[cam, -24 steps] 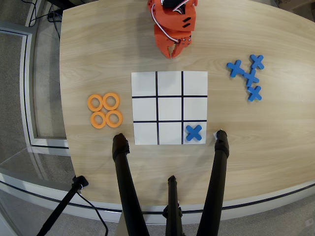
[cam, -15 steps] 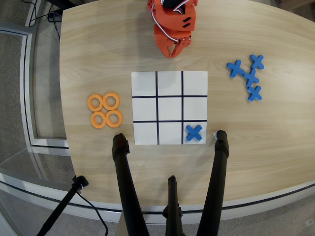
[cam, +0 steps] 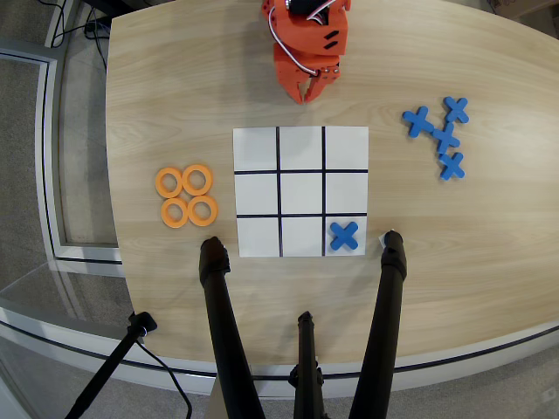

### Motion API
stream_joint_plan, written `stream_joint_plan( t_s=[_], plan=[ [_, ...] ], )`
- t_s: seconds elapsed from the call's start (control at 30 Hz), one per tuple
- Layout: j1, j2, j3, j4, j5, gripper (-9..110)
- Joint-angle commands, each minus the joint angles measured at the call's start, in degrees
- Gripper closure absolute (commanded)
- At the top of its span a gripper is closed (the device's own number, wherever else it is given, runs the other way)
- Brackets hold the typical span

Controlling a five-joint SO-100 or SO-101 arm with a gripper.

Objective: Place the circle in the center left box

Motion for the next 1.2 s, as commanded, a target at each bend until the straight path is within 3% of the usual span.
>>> stream_joint_plan(
  t_s=[0.0, 0.23, 0.4, 0.87, 1.17],
  plan=[
    [-0.3, -0.4, 3.1, 0.2, 0.4, 101],
    [-3.2, -2.5, 3.1, -0.9, 0.1, 102],
    [-0.9, -10.4, 1.8, -11.6, 0.4, 101],
    [9.6, -38.3, -32.0, -18.2, 1.0, 97],
    [19.2, -60.0, -41.3, -32.2, 1.0, 86]
  ],
)
